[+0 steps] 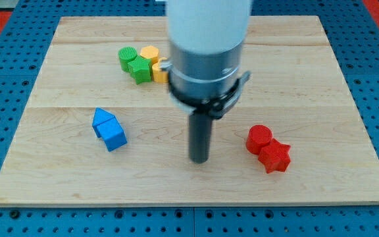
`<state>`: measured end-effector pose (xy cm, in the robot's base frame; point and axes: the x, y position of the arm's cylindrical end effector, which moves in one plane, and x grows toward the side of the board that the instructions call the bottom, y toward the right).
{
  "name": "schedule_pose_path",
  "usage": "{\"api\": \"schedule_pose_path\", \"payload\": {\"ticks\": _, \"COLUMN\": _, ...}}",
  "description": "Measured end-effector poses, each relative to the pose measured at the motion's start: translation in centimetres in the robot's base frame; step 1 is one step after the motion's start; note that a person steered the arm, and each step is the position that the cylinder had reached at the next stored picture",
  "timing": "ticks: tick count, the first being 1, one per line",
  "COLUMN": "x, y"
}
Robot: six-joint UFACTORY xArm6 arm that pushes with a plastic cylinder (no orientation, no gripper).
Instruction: Push the blue cube and blue triangle up
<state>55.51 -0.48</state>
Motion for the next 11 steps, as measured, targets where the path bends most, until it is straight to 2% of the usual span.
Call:
{"api": "schedule_pose_path", "payload": {"ticks": 1, "x": 1.5, "y": -4.5}}
{"api": "schedule_pose_path", "payload": {"ticks": 2, "x": 0.9, "y": -6.5}}
{"api": "schedule_pose_path", "payload": {"ticks": 6, "x": -4.5, "y": -14.3}}
{"api": "schedule_pose_path", "payload": {"ticks": 9, "x": -10.9, "y": -15.0}}
{"api": "schedule_pose_path", "payload": {"ticks": 11, "x": -12.2, "y": -15.2}}
